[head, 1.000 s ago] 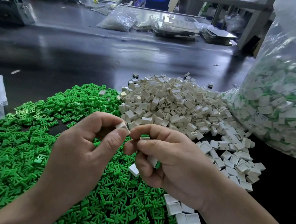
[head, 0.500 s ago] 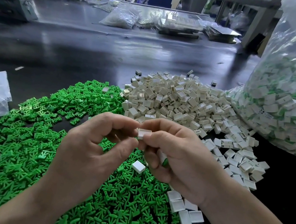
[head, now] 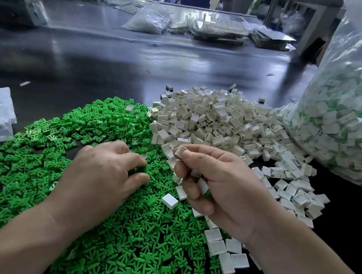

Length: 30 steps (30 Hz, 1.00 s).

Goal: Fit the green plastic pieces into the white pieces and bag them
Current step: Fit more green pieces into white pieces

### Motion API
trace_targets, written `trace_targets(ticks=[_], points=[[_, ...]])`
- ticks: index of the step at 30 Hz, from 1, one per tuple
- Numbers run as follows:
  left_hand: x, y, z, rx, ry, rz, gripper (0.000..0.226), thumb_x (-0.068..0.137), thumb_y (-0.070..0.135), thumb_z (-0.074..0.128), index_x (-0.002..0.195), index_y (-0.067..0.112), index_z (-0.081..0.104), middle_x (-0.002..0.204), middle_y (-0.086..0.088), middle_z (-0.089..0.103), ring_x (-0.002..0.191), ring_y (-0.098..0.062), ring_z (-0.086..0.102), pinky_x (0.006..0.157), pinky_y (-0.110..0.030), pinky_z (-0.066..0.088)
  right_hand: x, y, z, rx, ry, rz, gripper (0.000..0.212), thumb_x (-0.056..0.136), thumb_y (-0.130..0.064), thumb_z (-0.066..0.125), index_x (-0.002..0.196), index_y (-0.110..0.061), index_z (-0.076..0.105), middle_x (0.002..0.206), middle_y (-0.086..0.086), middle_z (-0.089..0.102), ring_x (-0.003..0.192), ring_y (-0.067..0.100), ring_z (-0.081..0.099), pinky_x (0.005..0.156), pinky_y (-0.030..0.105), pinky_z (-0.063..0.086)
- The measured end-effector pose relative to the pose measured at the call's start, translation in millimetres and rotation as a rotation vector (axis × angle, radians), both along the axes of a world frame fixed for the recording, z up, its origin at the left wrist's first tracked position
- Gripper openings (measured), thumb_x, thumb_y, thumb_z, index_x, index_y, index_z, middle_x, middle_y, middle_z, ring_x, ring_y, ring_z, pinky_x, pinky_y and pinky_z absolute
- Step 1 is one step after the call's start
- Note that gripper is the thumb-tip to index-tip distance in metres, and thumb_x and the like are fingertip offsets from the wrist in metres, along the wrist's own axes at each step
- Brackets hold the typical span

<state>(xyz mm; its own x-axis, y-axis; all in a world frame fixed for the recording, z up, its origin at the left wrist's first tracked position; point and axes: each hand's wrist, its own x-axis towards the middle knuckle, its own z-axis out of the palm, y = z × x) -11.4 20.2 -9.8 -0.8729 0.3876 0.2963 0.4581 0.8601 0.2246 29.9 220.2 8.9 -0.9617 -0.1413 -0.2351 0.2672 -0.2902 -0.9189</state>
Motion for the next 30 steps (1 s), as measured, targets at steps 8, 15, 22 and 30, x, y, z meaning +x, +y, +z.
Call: trace_targets(ticks=[8,15,22,30], points=[[5,1,1,0.371,-0.108,-0.016,0.019,0.079,0.048,0.068,0.095,0.038,0.067,0.078,0.022,0.064,0.083,0.008,0.059,0.064,-0.005,0.044,-2,0,-4,0.045,0.016,-0.015,0.011,0.097,-0.013,0.062,0.104,-0.006,0.069,0.074,0.007,0.062,0.047,0.012,0.044,0.032,0.018,0.029],[11,6,2,0.608,-0.214,-0.044,0.021,0.077,0.026,0.078,0.089,0.040,0.069,0.088,0.024,0.067,0.078,0.005,0.064,0.063,0.000,0.042,-2,1,-9,0.076,0.050,0.014,0.011,0.095,-0.014,0.066,0.102,-0.009,0.073,0.072,0.003,0.063,0.046,0.010,0.044,0.033,0.018,0.030],[12,8,4,0.865,-0.374,-0.107,0.013,0.077,0.036,0.072,0.090,0.037,0.070,0.080,0.004,0.073,0.073,-0.011,0.069,0.068,-0.015,0.054,-1,1,-12,0.199,0.141,0.048,0.008,0.094,-0.019,0.069,0.097,-0.016,0.077,0.071,0.000,0.062,0.048,0.009,0.045,0.034,0.019,0.033],[12,9,2,1.177,-0.611,-0.137,0.015,0.076,0.032,0.078,0.082,0.020,0.071,0.067,-0.008,0.064,0.059,-0.020,0.061,0.053,-0.026,0.050,4,-4,-7,0.342,0.232,0.093,0.019,0.098,-0.031,0.062,0.083,-0.024,0.072,0.069,0.000,0.058,0.049,0.010,0.044,0.037,0.020,0.032]])
